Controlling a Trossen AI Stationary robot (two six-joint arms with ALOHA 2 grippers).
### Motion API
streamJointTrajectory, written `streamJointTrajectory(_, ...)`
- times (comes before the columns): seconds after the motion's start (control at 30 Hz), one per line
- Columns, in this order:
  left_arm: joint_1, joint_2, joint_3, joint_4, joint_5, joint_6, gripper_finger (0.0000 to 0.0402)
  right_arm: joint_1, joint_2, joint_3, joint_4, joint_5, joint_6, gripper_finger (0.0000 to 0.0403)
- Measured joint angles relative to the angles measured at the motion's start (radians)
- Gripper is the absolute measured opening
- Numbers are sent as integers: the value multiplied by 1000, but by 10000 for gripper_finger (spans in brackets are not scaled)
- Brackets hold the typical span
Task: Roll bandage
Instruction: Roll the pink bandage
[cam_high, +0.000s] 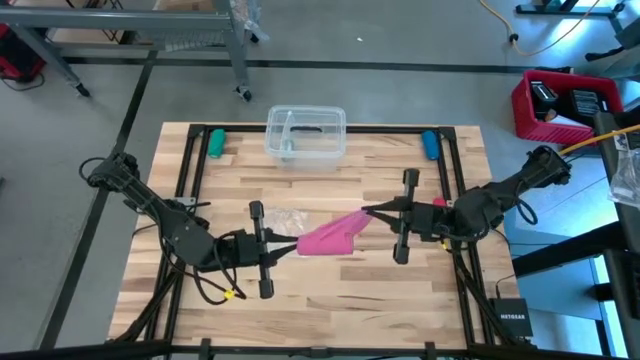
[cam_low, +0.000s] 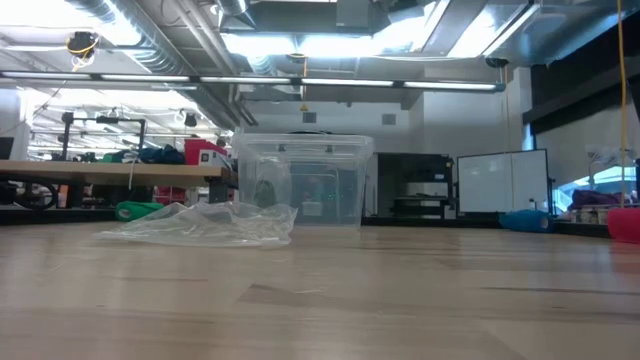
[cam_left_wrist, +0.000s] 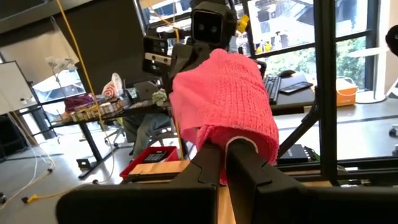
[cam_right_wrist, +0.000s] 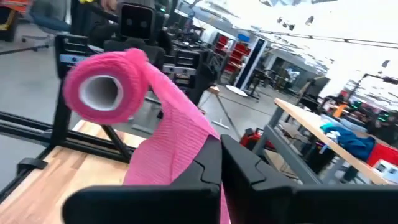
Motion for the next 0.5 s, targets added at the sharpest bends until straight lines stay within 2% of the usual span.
streamJointTrajectory(0.2, 29, 0, 0, 2, 0, -23, 4, -18, 56, 0, -10, -40, 25, 35)
streamJointTrajectory(0.37, 36, 0, 0, 2, 1, -30, 4, -32, 121, 0, -43, 65, 52, 83)
streamJointTrajectory(0.5, 36, 0, 0, 0, 1, -30, 4, -38, 136, -1, -81, 68, 51, 132)
